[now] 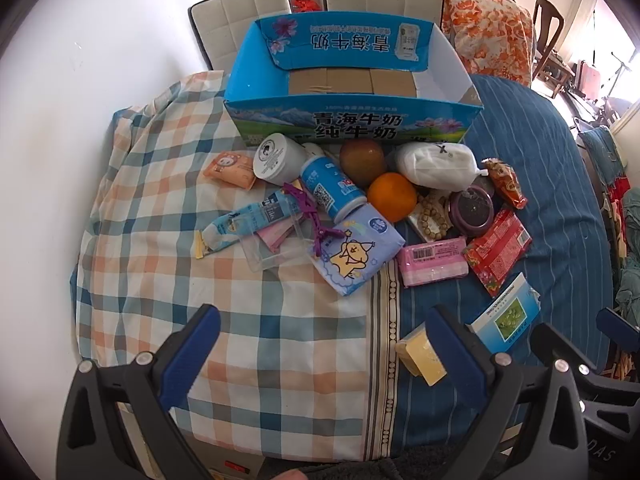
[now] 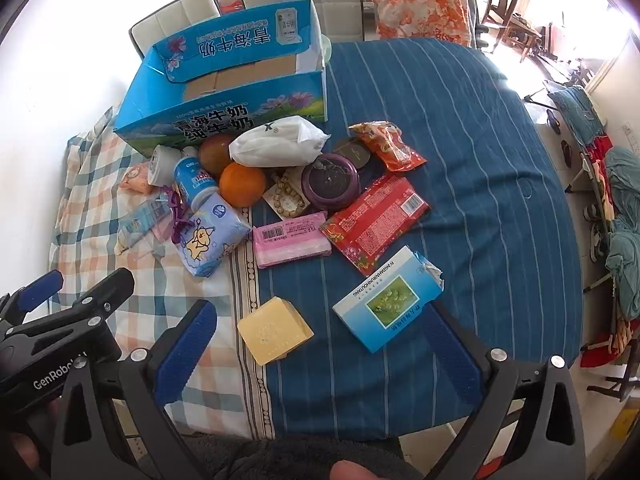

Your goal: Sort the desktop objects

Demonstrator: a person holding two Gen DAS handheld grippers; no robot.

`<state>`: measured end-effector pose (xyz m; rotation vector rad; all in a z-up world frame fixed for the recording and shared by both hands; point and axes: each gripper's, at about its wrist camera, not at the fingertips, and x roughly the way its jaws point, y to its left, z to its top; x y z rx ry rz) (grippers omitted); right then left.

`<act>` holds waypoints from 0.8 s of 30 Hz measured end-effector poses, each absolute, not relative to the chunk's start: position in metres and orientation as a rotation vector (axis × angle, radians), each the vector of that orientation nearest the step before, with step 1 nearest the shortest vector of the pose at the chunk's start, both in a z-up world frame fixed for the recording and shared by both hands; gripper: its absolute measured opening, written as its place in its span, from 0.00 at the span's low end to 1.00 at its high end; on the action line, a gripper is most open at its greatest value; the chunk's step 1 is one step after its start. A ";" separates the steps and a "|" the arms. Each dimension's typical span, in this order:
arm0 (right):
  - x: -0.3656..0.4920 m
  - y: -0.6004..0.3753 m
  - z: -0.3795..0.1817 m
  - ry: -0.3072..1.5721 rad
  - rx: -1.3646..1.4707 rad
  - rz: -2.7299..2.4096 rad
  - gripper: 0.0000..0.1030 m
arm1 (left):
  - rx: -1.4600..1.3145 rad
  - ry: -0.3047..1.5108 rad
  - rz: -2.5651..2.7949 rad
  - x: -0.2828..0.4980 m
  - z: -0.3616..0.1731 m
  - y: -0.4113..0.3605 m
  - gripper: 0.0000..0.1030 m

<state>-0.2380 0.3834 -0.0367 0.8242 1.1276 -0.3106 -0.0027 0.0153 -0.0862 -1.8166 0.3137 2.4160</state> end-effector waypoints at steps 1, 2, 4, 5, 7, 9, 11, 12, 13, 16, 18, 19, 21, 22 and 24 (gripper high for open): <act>-0.237 0.384 -0.036 1.130 0.824 -0.307 1.00 | -1.820 0.316 2.413 -0.004 -0.086 0.015 1.00; -0.236 0.384 -0.037 1.131 0.826 -0.303 1.00 | -1.826 0.315 2.409 -0.007 -0.086 0.014 1.00; -0.234 0.384 -0.036 1.132 0.829 -0.293 1.00 | -1.832 0.314 2.404 -0.009 -0.086 0.012 1.00; -0.234 0.384 -0.037 1.133 0.828 -0.289 1.00 | -1.830 0.315 2.405 -0.009 -0.086 0.012 1.00; -0.233 0.385 -0.037 1.133 0.825 -0.286 1.00 | -1.831 0.321 2.406 -0.011 -0.086 0.011 1.00; -0.233 0.384 -0.038 1.135 0.820 -0.283 1.00 | -1.829 0.322 2.407 -0.010 -0.087 0.011 1.00; -0.231 0.384 -0.036 1.135 0.811 -0.281 1.00 | -1.826 0.325 2.409 -0.010 -0.086 0.011 1.00; -0.231 0.384 -0.036 1.135 0.808 -0.279 1.00 | -1.823 0.327 2.413 -0.009 -0.086 0.012 1.00; -0.231 0.384 -0.036 1.135 0.808 -0.277 1.00 | -1.823 0.327 2.413 -0.008 -0.086 0.012 1.00; -0.230 0.384 -0.035 1.136 0.804 -0.274 1.00 | -1.818 0.332 2.412 -0.008 -0.086 0.013 1.00; -0.231 0.384 -0.035 1.136 0.797 -0.272 1.00 | -1.817 0.339 2.410 -0.008 -0.086 0.013 1.00; -0.231 0.384 -0.034 1.137 0.792 -0.269 1.00 | -1.817 0.343 2.410 -0.008 -0.085 0.013 1.00; -0.230 0.384 -0.034 1.141 0.788 -0.263 1.00 | -1.817 0.344 2.410 -0.008 -0.085 0.012 1.00; -0.230 0.385 -0.034 1.145 0.786 -0.261 1.00 | -1.816 0.345 2.409 -0.008 -0.085 0.012 1.00; -0.231 0.385 -0.034 1.145 0.779 -0.256 1.00 | -1.815 0.346 2.409 -0.007 -0.084 0.013 1.00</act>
